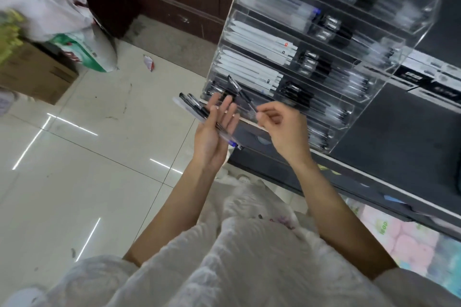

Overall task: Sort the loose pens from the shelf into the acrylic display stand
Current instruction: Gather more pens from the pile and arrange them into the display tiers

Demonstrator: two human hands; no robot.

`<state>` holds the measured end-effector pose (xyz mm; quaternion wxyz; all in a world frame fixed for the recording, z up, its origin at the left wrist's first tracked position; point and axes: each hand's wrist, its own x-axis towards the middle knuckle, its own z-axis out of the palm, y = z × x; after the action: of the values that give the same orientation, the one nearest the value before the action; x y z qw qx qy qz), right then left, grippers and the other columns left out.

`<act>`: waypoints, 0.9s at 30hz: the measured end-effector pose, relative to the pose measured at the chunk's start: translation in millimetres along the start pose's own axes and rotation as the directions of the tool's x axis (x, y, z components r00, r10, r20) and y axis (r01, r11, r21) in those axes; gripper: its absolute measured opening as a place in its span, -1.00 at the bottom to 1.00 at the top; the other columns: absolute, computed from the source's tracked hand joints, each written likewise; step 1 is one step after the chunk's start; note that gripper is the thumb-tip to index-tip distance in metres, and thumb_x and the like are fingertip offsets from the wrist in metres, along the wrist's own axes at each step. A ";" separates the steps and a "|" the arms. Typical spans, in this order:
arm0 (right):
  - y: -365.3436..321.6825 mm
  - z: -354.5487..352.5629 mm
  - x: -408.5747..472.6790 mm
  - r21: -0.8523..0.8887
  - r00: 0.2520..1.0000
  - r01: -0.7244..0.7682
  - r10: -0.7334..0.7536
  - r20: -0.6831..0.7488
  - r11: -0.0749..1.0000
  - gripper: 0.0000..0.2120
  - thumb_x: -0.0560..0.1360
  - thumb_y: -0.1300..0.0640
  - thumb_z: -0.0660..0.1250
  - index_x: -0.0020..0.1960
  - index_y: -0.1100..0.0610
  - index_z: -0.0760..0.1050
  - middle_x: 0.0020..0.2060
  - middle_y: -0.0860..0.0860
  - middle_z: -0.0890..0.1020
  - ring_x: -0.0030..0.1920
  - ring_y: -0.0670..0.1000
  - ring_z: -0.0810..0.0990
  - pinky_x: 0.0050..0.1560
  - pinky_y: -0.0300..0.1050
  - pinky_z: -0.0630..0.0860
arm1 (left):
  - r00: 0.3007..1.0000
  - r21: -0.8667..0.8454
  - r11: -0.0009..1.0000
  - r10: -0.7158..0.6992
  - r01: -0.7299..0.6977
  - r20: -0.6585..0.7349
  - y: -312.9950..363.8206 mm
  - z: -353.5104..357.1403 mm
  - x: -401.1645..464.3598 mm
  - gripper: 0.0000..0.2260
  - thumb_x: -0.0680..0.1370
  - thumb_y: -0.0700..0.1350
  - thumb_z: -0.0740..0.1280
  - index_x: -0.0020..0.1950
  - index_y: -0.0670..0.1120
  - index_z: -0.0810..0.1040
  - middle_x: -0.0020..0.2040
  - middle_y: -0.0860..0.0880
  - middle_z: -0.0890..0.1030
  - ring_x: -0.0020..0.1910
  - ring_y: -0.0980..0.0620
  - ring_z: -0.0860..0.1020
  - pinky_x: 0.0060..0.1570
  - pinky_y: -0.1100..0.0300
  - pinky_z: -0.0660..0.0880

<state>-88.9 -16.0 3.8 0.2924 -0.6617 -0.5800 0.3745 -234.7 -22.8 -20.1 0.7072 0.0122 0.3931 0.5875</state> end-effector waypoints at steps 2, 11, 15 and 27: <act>4.8 -1.9 12.9 -0.225 0.994 0.095 -0.104 -0.027 0.970 -0.89 0.48 0.17 0.39 0.00 0.12 0.62 -0.14 -0.02 0.66 -0.21 -0.09 0.62 -0.16 -0.16 0.60 | 0.998 -0.027 0.999 0.017 -0.019 -0.055 8.1 -7.6 1.5 -0.76 0.68 -0.14 0.04 0.17 -0.06 0.49 -0.35 0.08 0.54 -0.44 0.21 0.46 -0.33 0.34 0.51; -3.1 31.1 47.5 -0.529 0.954 0.298 -0.275 0.124 0.795 -0.85 0.52 0.15 0.33 0.08 0.10 0.58 -0.02 0.03 0.64 -0.07 0.06 0.62 -0.12 0.02 0.57 | 0.997 -0.138 0.988 -0.065 0.070 0.039 19.9 -15.4 2.5 -0.72 0.67 -0.02 0.06 0.13 -0.12 0.50 -0.48 0.09 0.21 -0.55 0.19 0.19 -0.56 0.38 0.21; 3.3 33.9 49.3 -0.708 0.934 0.354 -0.269 0.235 0.611 -0.79 0.57 0.13 0.25 0.17 0.10 0.55 0.03 0.06 0.61 -0.03 0.08 0.59 -0.27 -0.16 0.36 | 0.991 -0.169 0.980 -0.094 0.110 0.097 20.3 -9.2 2.5 -0.73 0.67 -0.09 0.05 0.27 -0.09 0.46 -0.42 0.07 0.28 -0.49 0.18 0.25 -0.46 0.37 0.27; -28.6 24.5 6.9 -0.014 0.945 -0.005 0.009 0.327 1.000 -0.78 0.45 0.11 0.43 0.03 0.09 0.45 -0.22 -0.07 0.64 -0.30 -0.24 0.59 -0.22 -0.36 0.50 | 0.990 -0.105 0.993 -0.038 0.053 0.139 24.3 5.2 -1.0 -0.68 0.67 -0.10 0.06 0.41 -0.09 0.34 -0.22 0.03 0.56 -0.26 0.14 0.52 -0.12 0.25 0.53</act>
<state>-124.6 -5.9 12.8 0.1864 -0.5943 -0.6207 0.4763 -251.6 -13.7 -4.3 0.7454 0.0049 0.3114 0.5894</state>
